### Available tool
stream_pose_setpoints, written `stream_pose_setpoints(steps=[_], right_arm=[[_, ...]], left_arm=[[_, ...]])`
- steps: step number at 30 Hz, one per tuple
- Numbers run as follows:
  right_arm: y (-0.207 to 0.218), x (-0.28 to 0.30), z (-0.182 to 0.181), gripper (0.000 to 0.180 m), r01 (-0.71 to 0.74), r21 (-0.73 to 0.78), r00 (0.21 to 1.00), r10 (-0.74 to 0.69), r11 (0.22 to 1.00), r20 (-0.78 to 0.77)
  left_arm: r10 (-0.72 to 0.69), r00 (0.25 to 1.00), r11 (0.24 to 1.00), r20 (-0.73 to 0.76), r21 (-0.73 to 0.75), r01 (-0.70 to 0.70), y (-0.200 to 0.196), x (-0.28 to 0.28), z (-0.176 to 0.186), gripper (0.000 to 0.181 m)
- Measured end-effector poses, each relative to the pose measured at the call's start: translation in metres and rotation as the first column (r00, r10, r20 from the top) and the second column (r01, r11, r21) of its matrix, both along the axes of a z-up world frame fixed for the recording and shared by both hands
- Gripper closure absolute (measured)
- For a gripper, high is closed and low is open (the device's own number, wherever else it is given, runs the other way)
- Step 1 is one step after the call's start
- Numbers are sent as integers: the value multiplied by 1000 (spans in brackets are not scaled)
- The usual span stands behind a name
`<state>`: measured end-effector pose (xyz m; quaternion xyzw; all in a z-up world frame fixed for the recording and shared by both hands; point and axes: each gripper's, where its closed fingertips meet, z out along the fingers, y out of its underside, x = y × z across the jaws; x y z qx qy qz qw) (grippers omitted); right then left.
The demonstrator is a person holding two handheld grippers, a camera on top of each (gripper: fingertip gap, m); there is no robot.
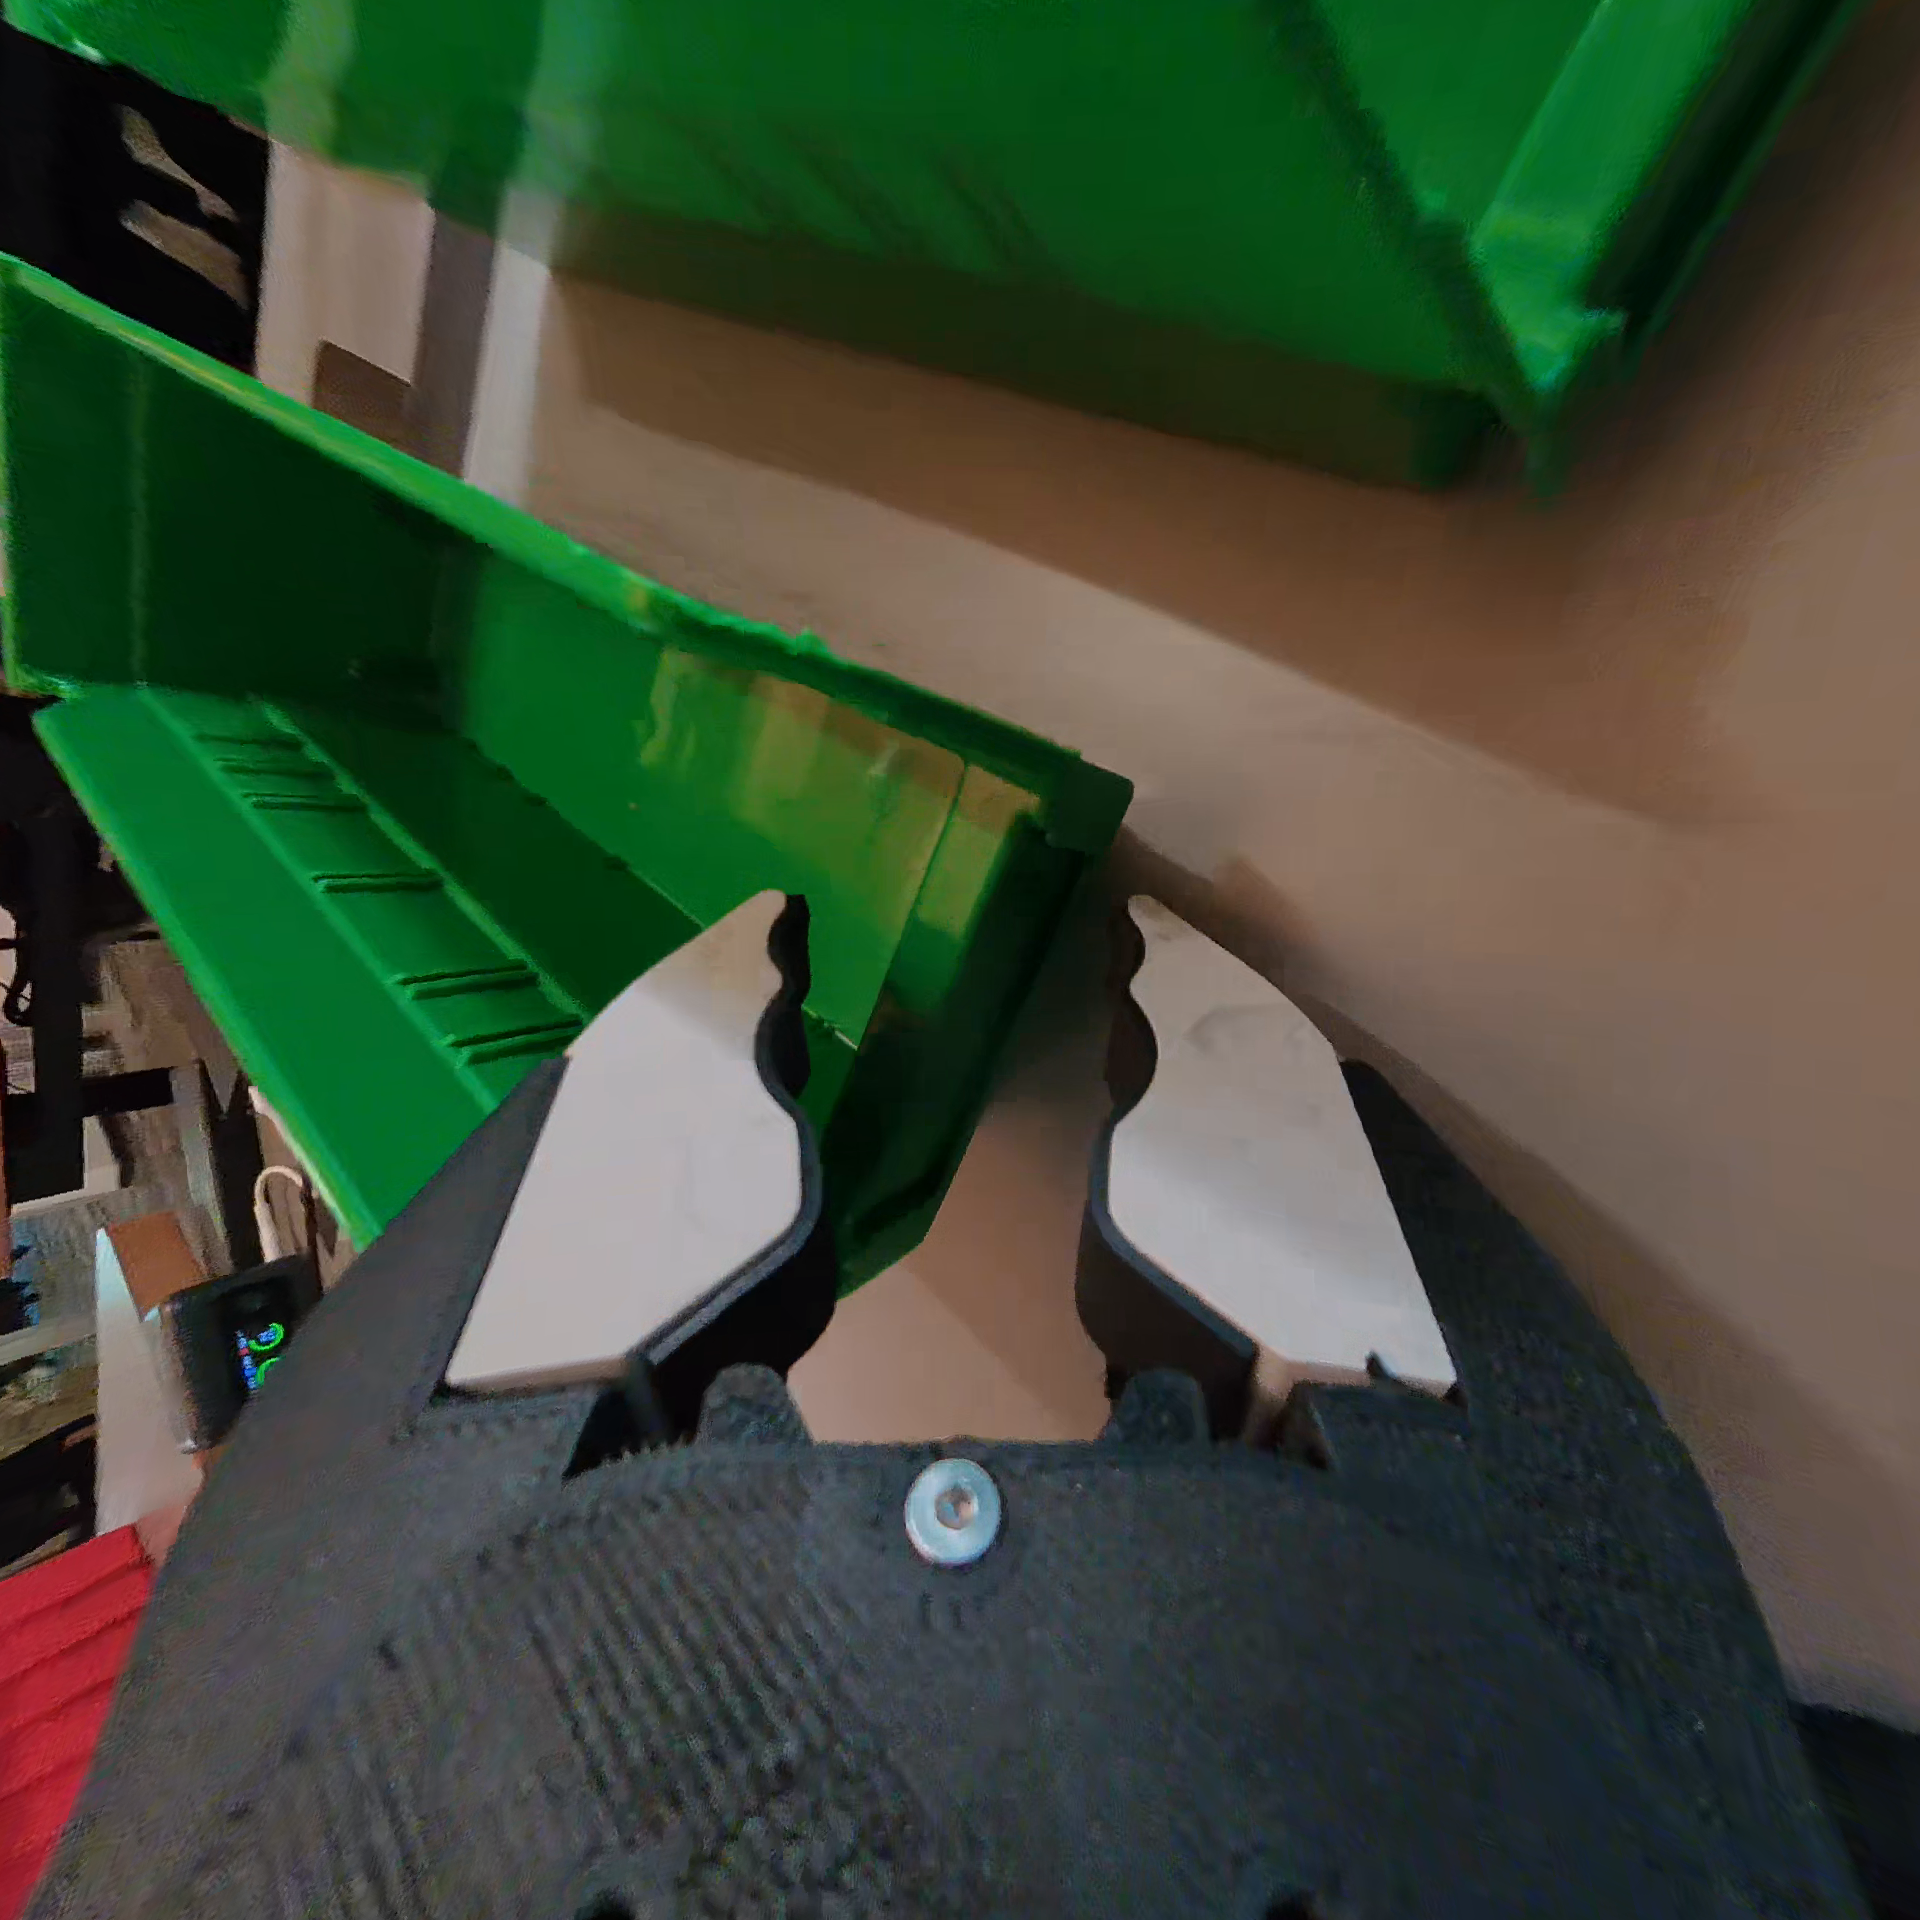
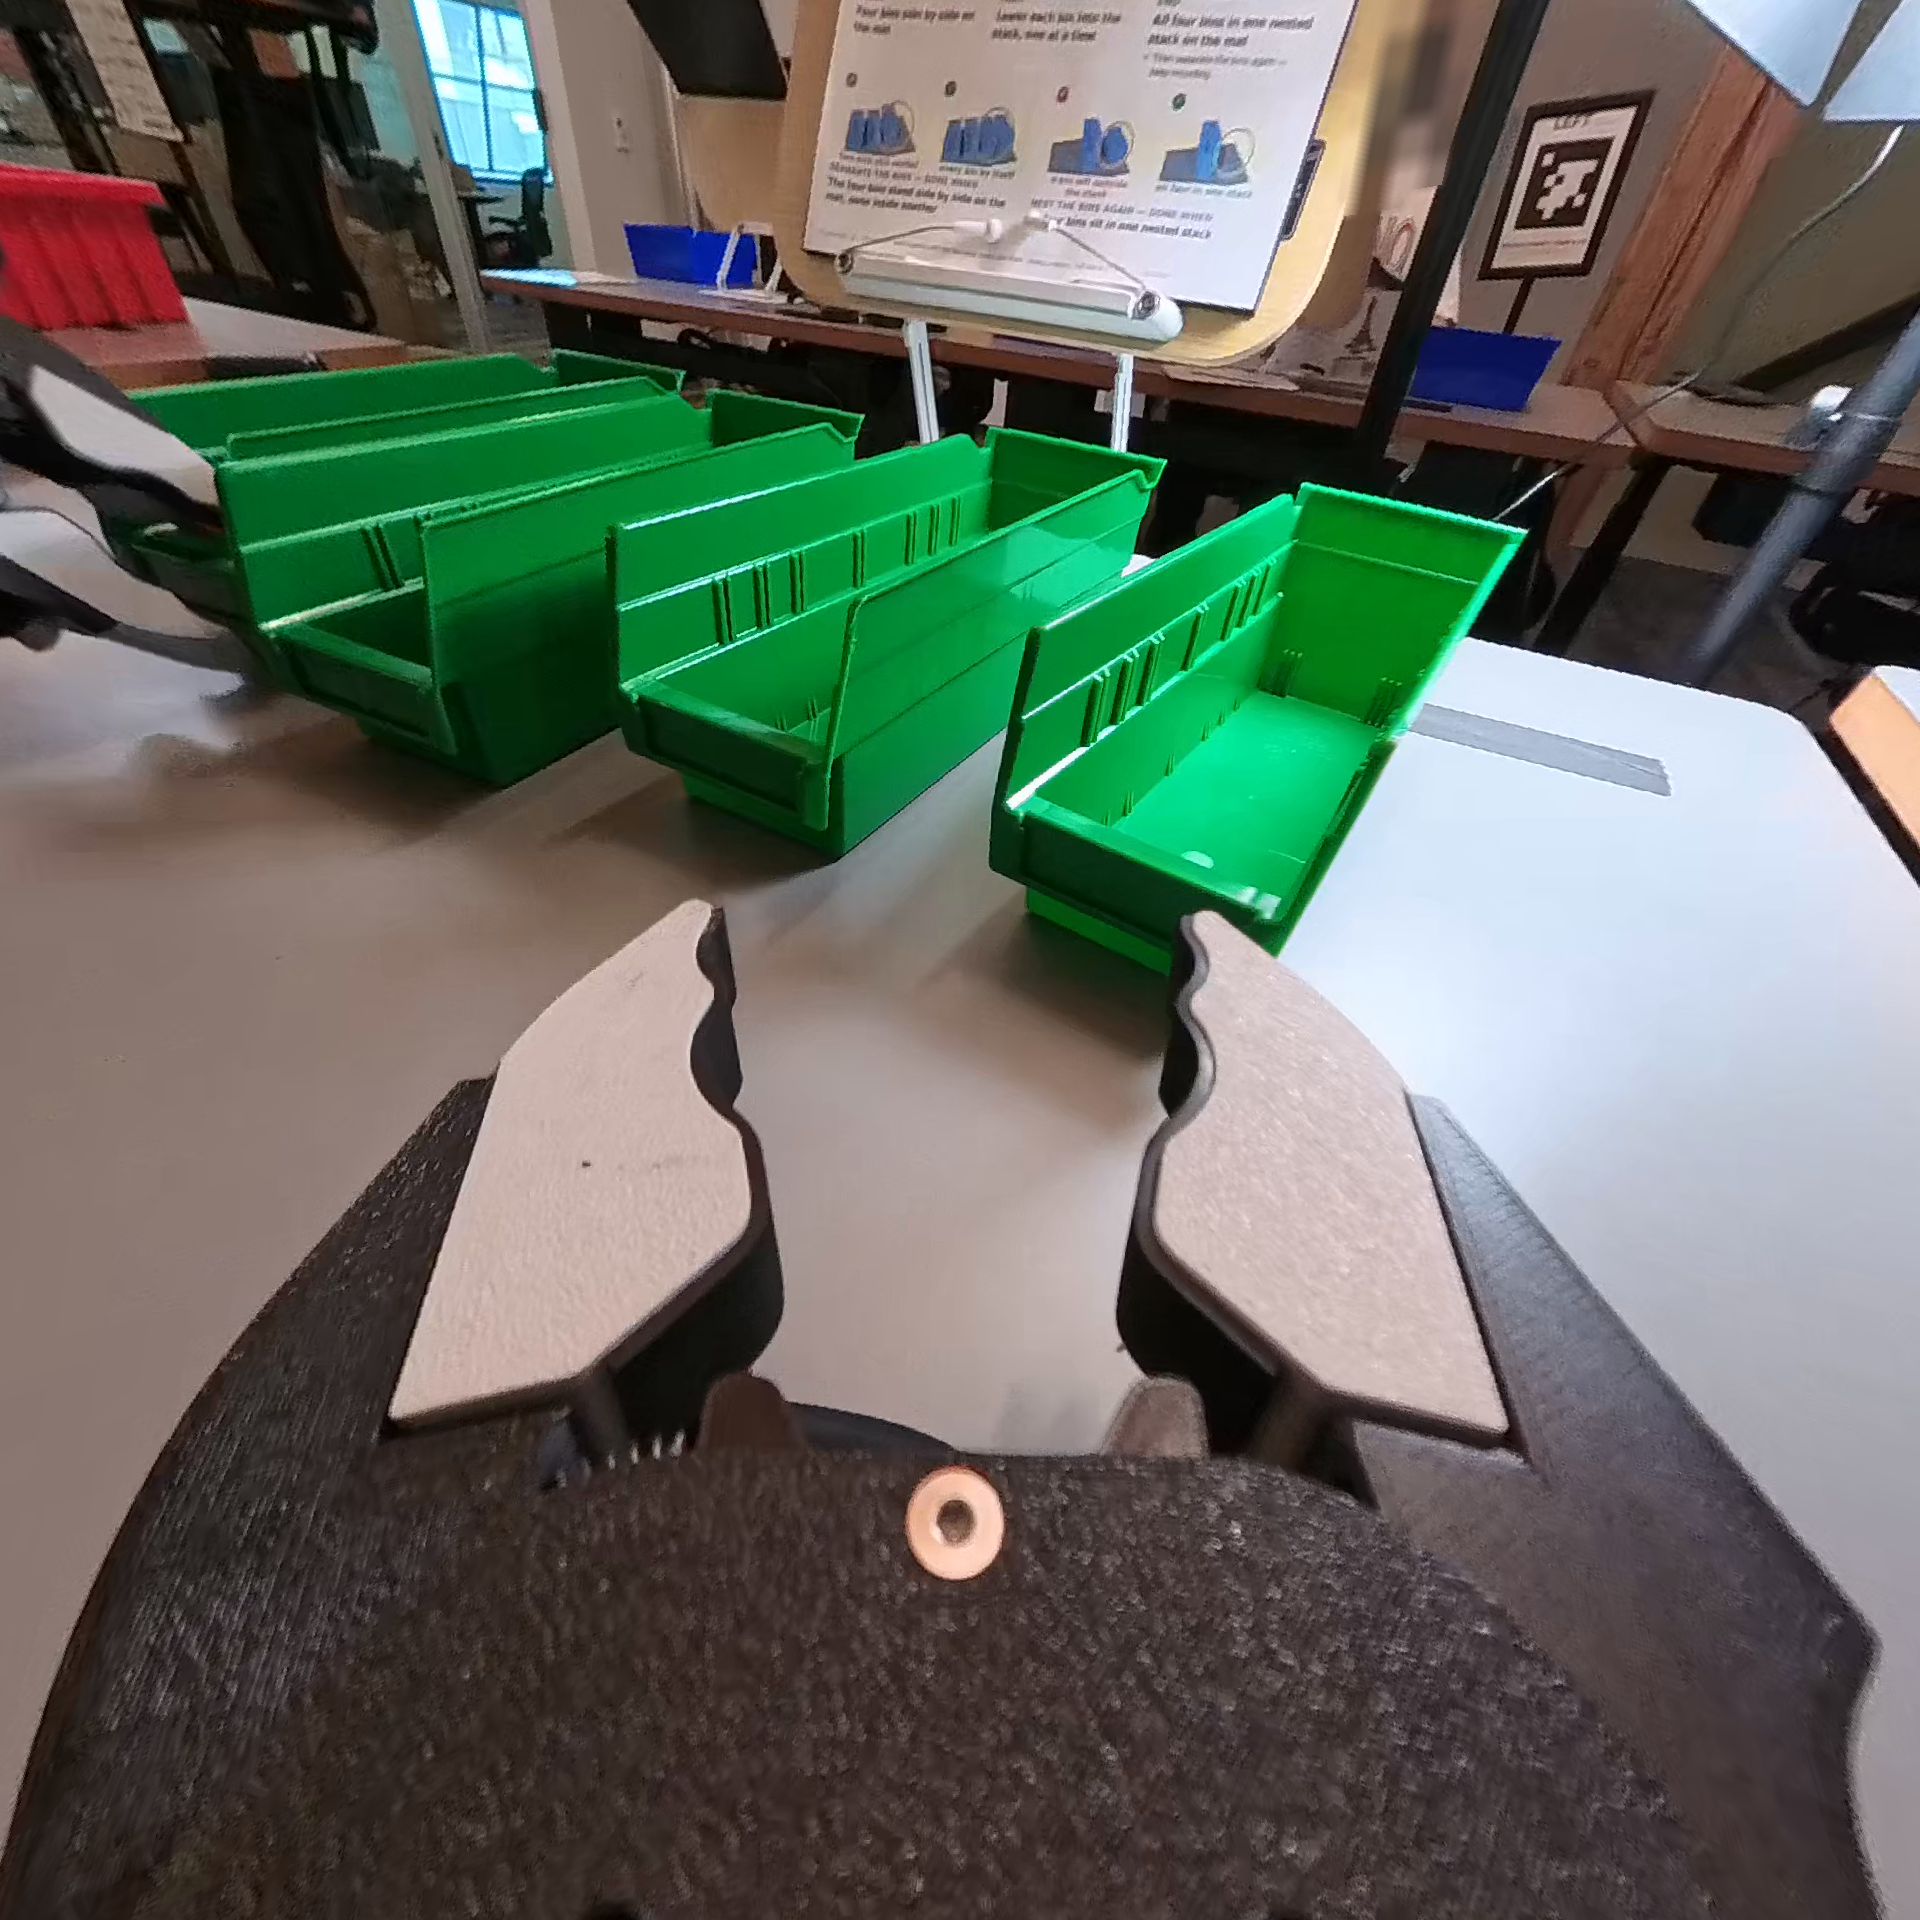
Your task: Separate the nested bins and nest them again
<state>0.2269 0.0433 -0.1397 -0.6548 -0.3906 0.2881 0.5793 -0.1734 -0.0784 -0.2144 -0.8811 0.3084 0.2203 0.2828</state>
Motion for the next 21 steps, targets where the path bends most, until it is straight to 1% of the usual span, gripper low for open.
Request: stream_pose_setpoints(steps=[2, 3, 5, 7, 10, 11, 16, 18, 21], right_arm=[[-1, -1, -2, 100, -8, -5, 1000, 8, 1000, 8], [-1, -1, -1, 100, -9, -4, 1000, 9, 1000, 7], [-2, 0, 1, 101, -9, 5, 1000, 9, 1000, -6], [-3, 2, 4, 102, -7, 21, 1000, 8, 1000, -23], [-4, 3, 6, 102, -3, 33, 999, 4, 999, -32], [-4, 3, 6, 102, -3, 33, 999, 4, 999, -32], [-4, 3, 6, 103, -2, 36, 1000, 3, 999, -29], [-4, 2, 5, 103, -5, 32, 1000, 5, 999, -25], [-4, 2, 5, 104, -5, 27, 1000, 6, 1000, -24]], left_arm=[[-16, 997, 999, -77, -53, 12, 1, -7, -7, 127], [-23, 993, 998, -113, -62, 16, 3, -11, -8, 132], [-46, 991, 997, -127, -74, 36, 7, -13, -10, 139], [-76, 988, 994, -135, -90, 64, 10, -14, -11, 142], [-153, 964, 986, -219, -98, 135, 14, -15, -10, 150], [-151, 963, 986, -221, -99, 132, 14, -14, -10, 150], [-169, 979, 985, -113, -42, 165, 8, -1, 8, 151], [-167, 982, 986, -84, -7, 167, 4, 4, 24, 152], [-185, 979, 981, -90, 40, 189, 0, 14, 55, 151]])
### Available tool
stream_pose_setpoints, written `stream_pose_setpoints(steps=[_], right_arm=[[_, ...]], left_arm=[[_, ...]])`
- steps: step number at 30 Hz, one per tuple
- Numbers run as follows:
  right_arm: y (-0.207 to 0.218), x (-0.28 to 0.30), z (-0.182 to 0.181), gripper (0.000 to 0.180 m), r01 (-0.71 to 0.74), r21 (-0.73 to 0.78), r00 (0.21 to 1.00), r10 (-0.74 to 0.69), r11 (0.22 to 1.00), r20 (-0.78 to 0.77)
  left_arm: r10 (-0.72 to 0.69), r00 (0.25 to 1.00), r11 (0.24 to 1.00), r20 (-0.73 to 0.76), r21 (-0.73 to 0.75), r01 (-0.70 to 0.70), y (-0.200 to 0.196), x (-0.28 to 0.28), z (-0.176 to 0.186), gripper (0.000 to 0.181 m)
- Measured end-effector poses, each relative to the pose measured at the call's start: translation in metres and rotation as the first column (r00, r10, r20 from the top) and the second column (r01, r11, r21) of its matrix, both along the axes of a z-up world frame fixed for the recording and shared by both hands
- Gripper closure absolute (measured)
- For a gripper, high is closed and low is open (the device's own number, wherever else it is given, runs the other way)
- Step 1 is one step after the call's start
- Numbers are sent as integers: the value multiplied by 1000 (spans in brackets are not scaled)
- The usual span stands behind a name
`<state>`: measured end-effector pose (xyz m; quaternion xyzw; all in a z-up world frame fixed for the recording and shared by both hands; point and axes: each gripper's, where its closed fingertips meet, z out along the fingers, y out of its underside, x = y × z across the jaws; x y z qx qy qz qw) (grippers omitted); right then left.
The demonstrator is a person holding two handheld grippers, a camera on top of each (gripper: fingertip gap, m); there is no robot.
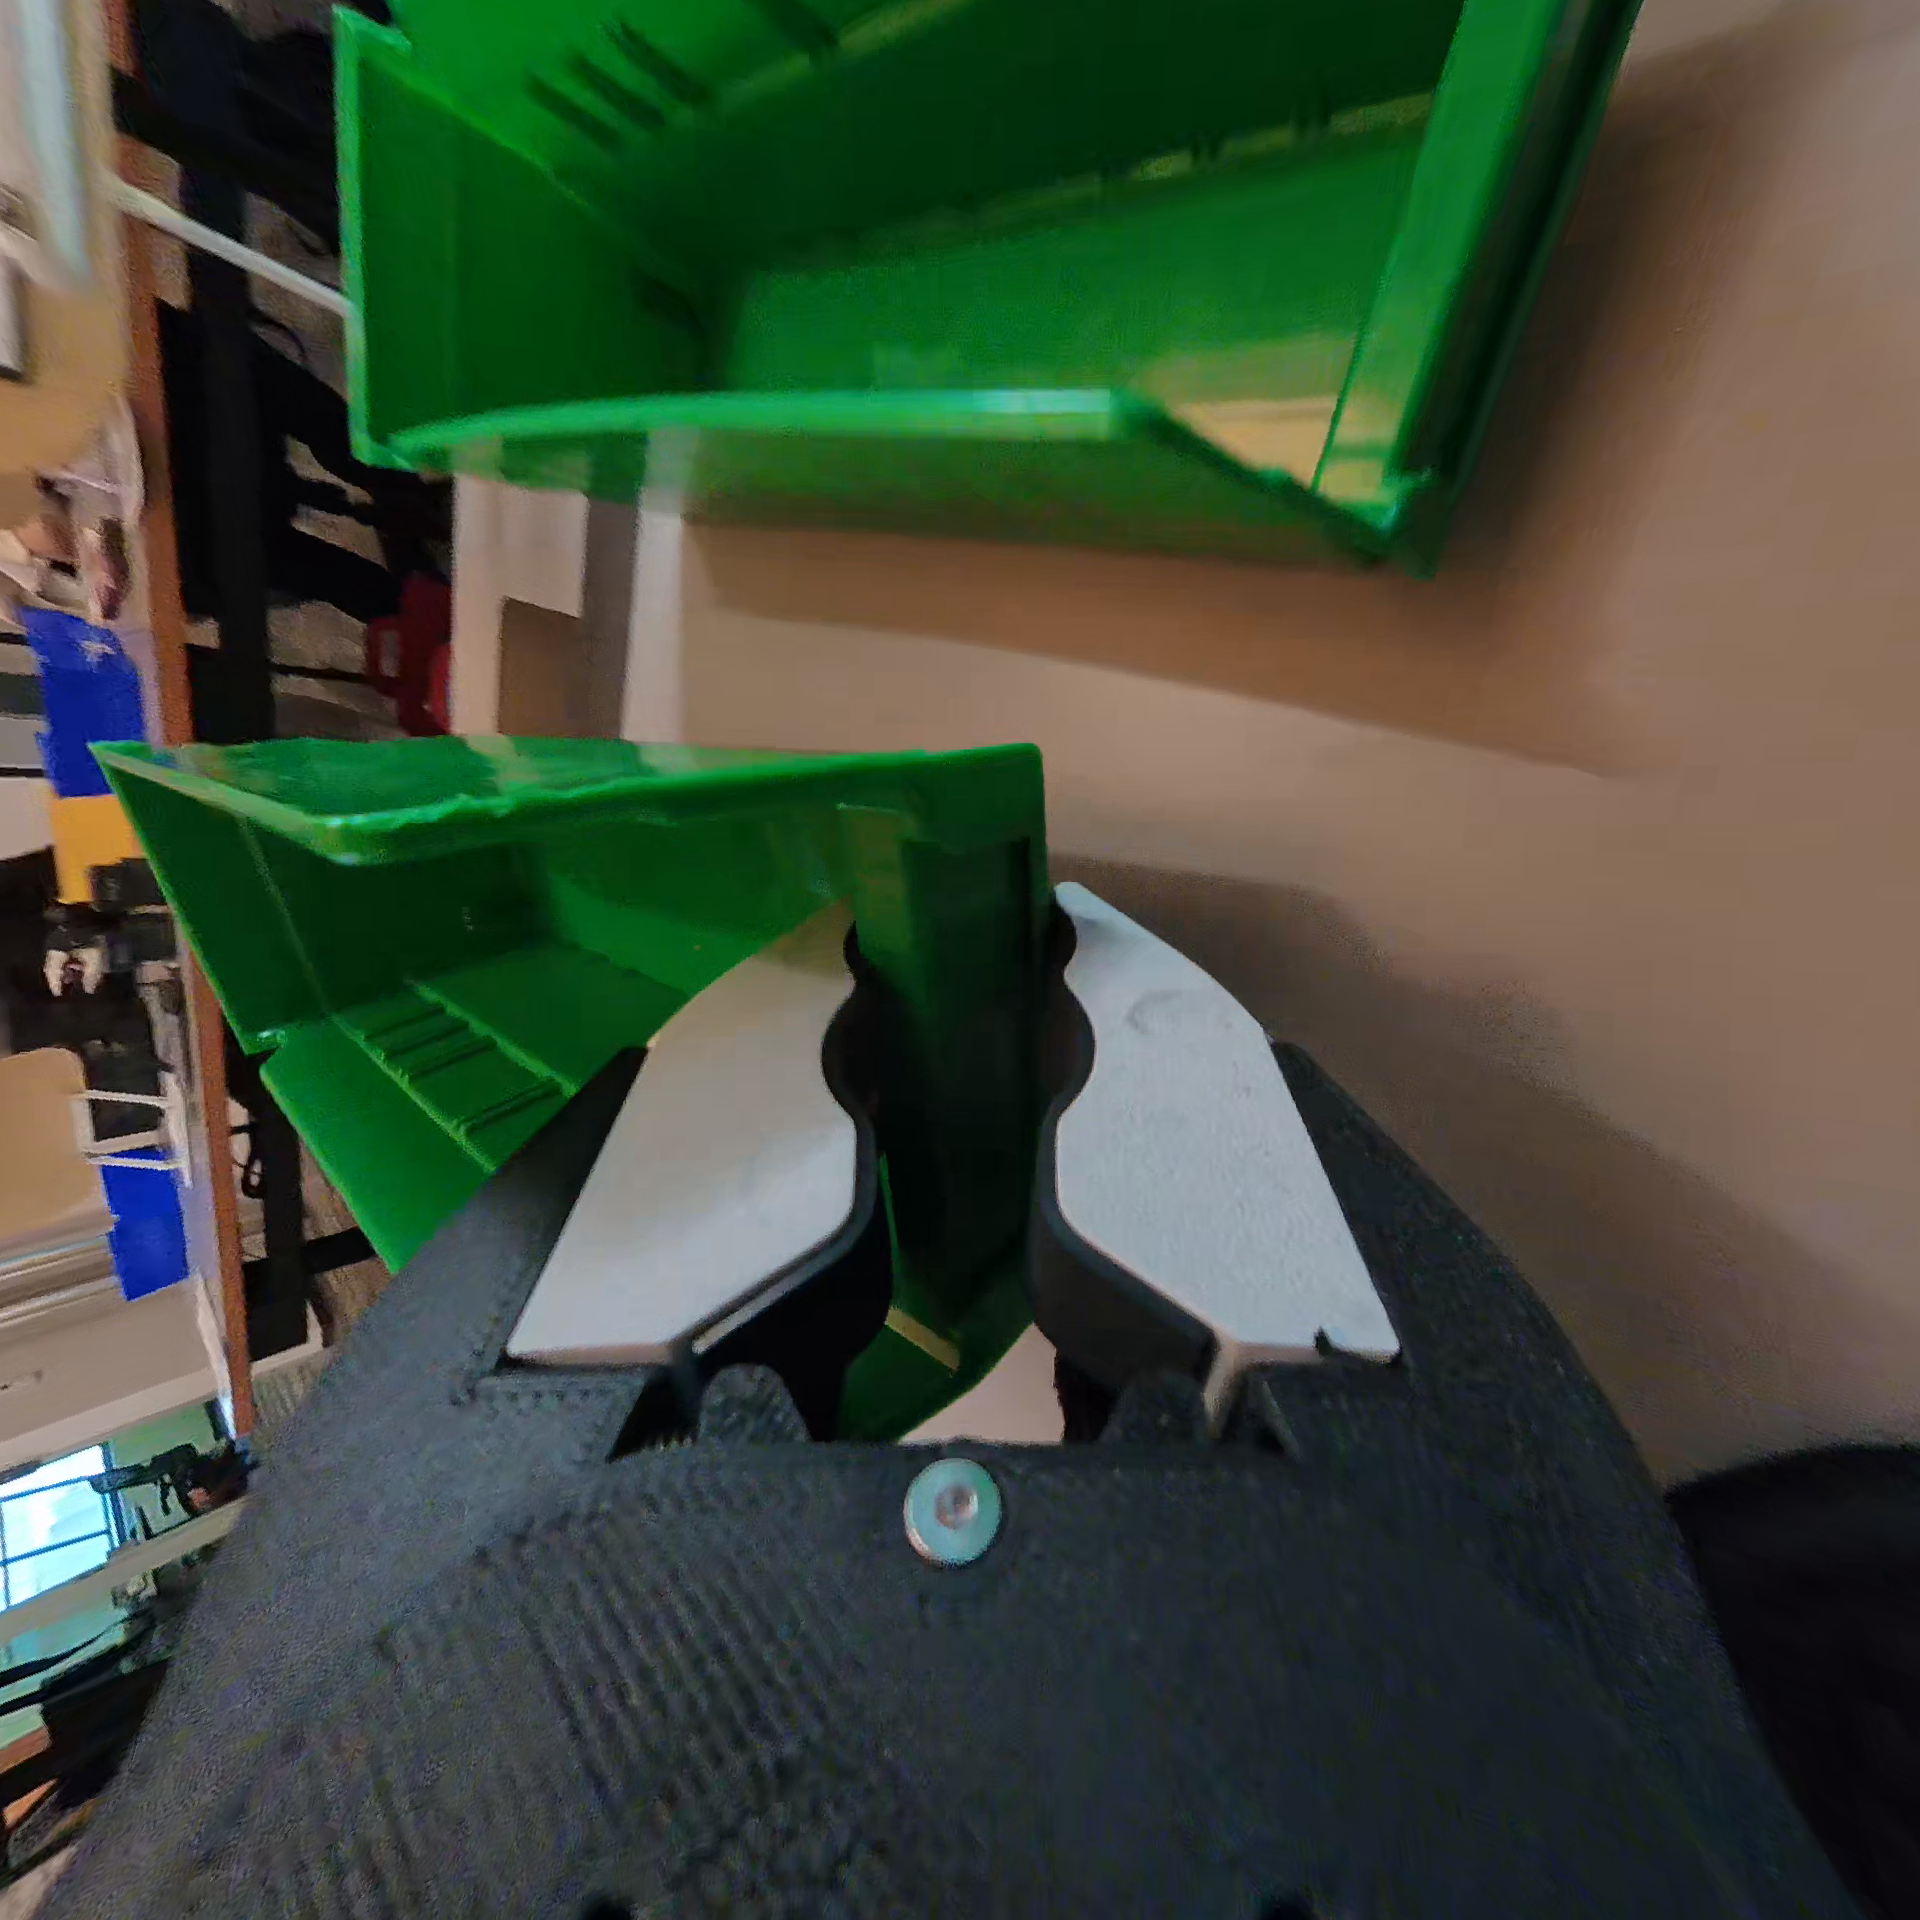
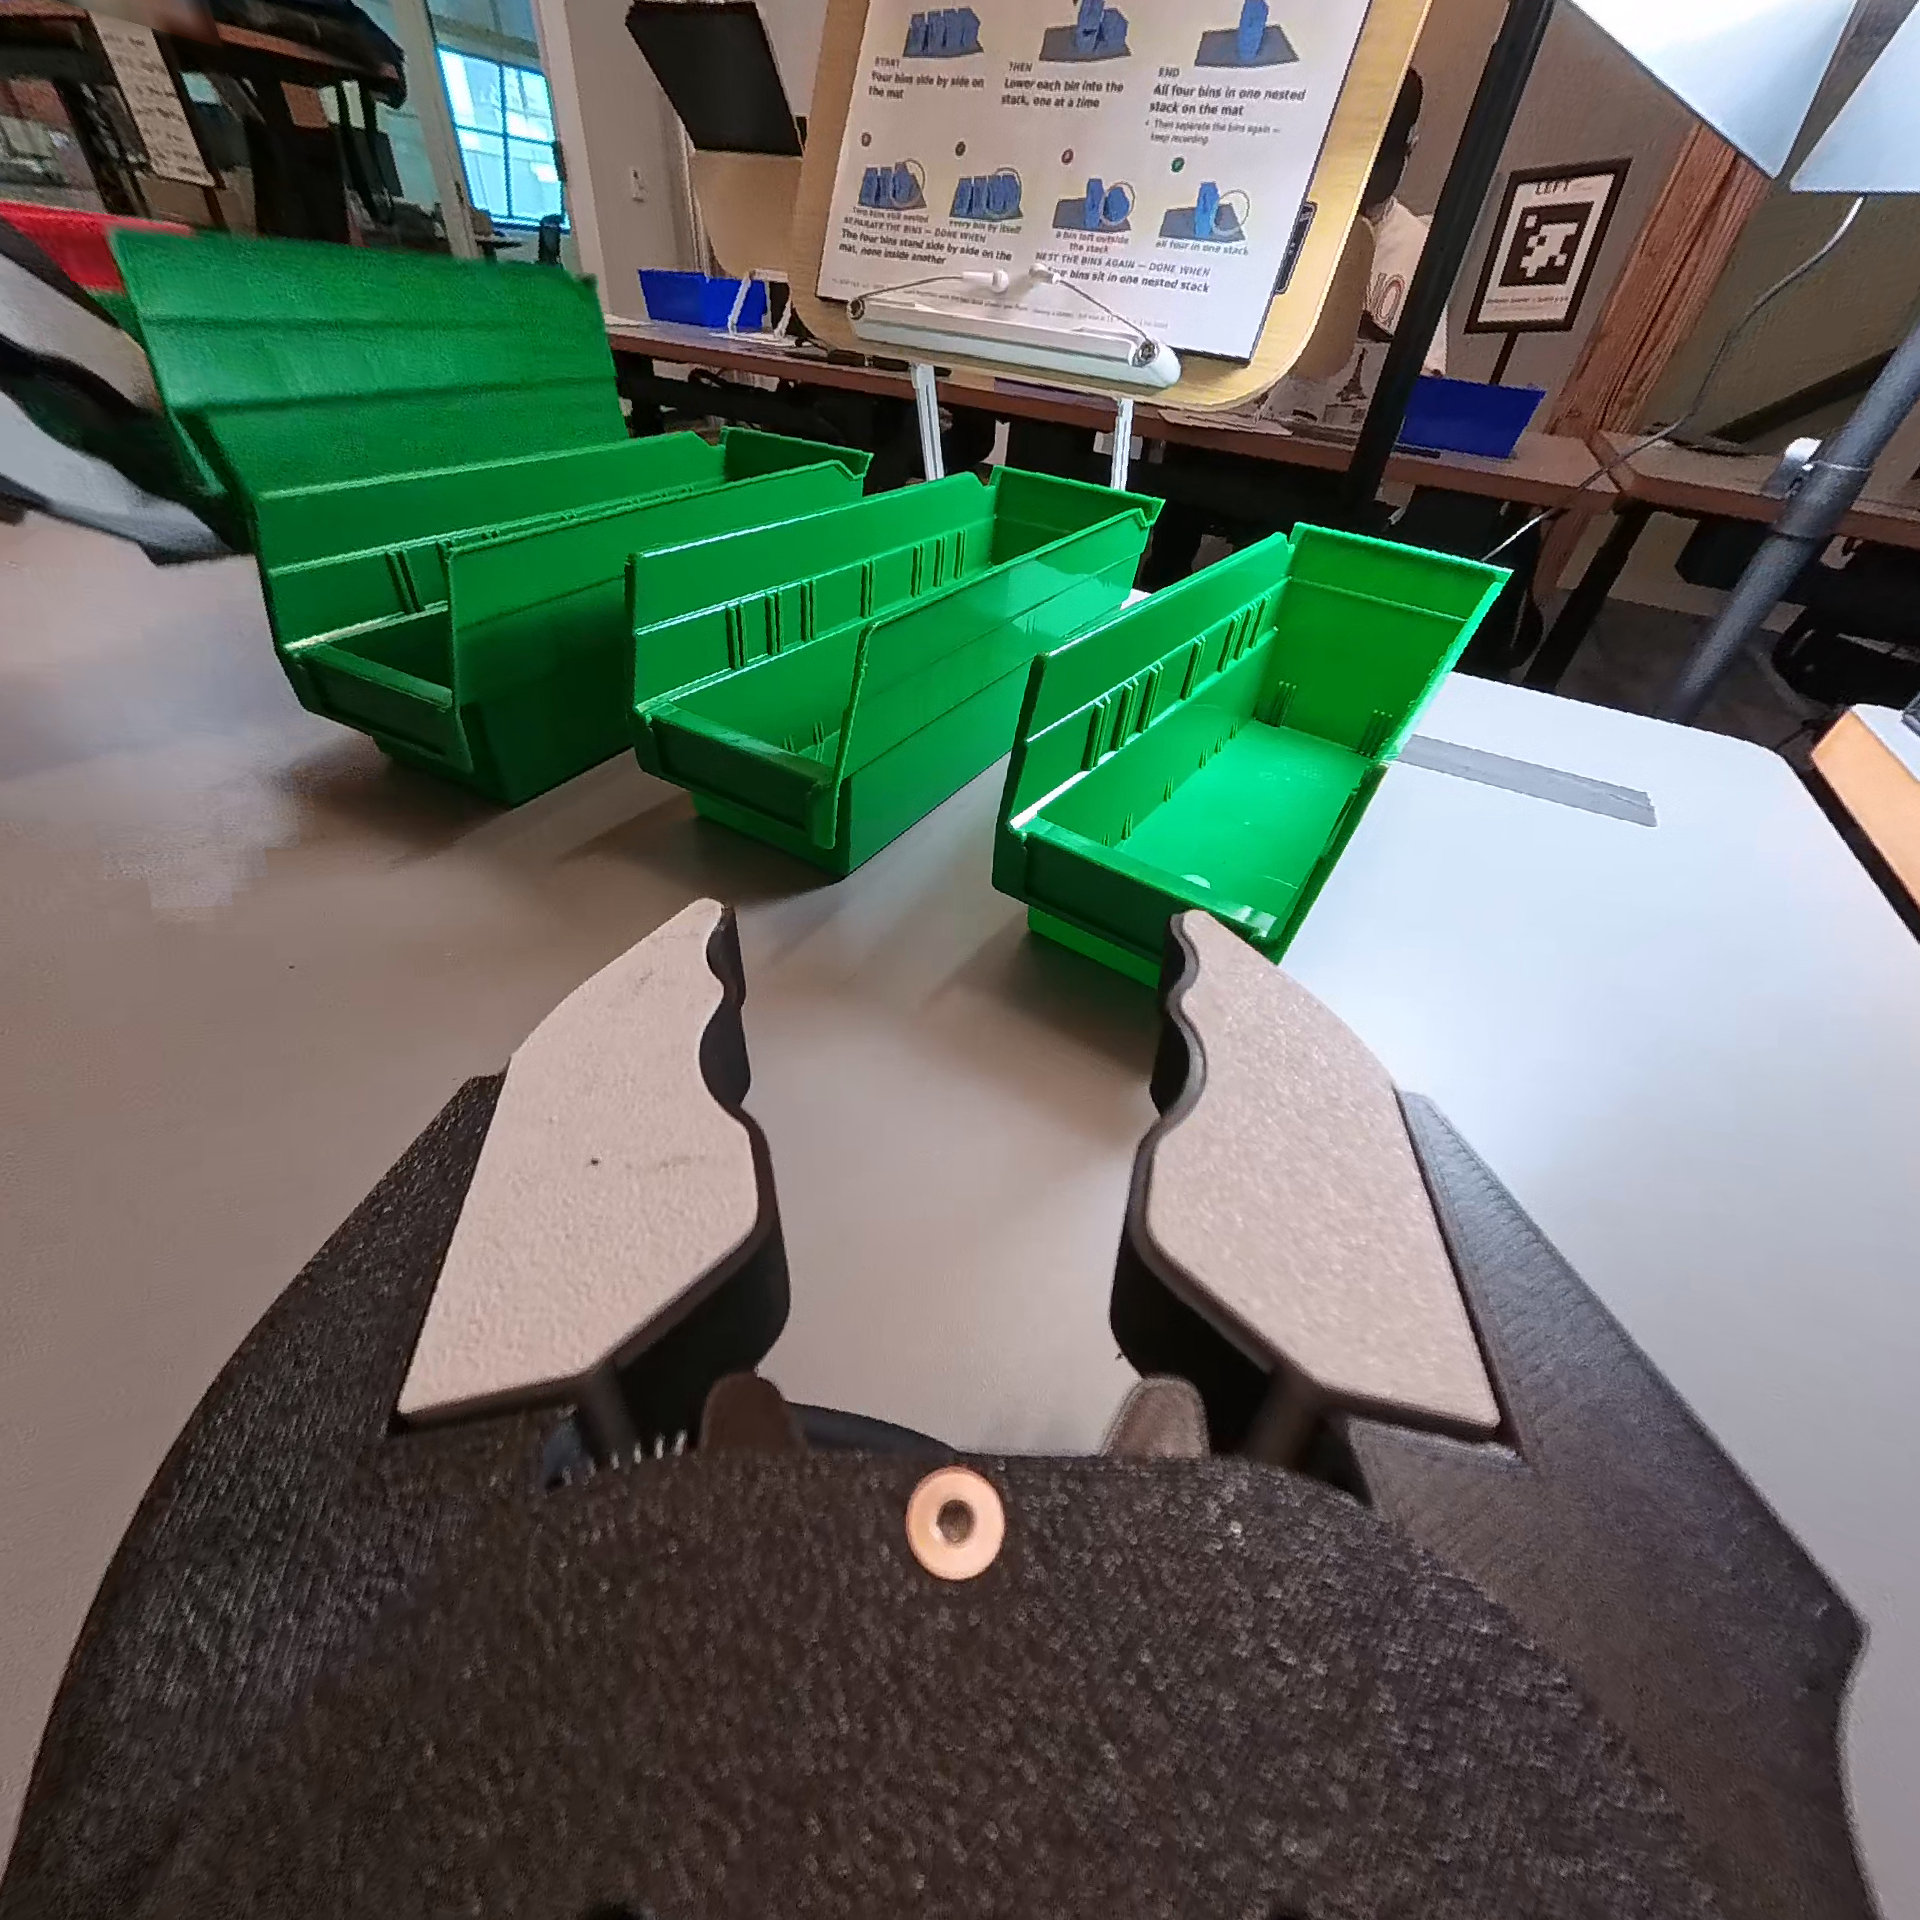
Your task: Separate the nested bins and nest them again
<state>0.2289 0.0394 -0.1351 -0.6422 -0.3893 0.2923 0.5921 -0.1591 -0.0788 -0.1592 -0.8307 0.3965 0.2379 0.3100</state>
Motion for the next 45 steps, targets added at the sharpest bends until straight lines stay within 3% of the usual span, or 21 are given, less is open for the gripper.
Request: stream_pose_setpoints(steps=[6, 10, 16, 31, 45], right_arm=[[0, 1, 1, 104, 8, 6, 1000, -8, 1000, -6], [1, 4, 5, 101, 17, 9, 999, -16, 1000, -35], [0, 5, 7, 100, 14, 17, 999, -14, 1000, -42], [-1, 6, 8, 101, 13, 23, 999, -11, 1000, -50], [-1, 7, 10, 101, 9, 19, 998, -8, 1000, -65]], left_arm=[[-87, 996, 994, -12, 63, 88, 3, 46, 67, 152], [-127, 992, 991, -11, 30, 127, 12, 86, 82, 151], [-136, 991, 989, -2, -64, 136, 29, 119, 63, 152], [-173, 974, 983, -150, -87, 161, 41, 128, 39, 151], [-211, 966, 973, -149, -131, 192, 45, 123, 9, 151]])
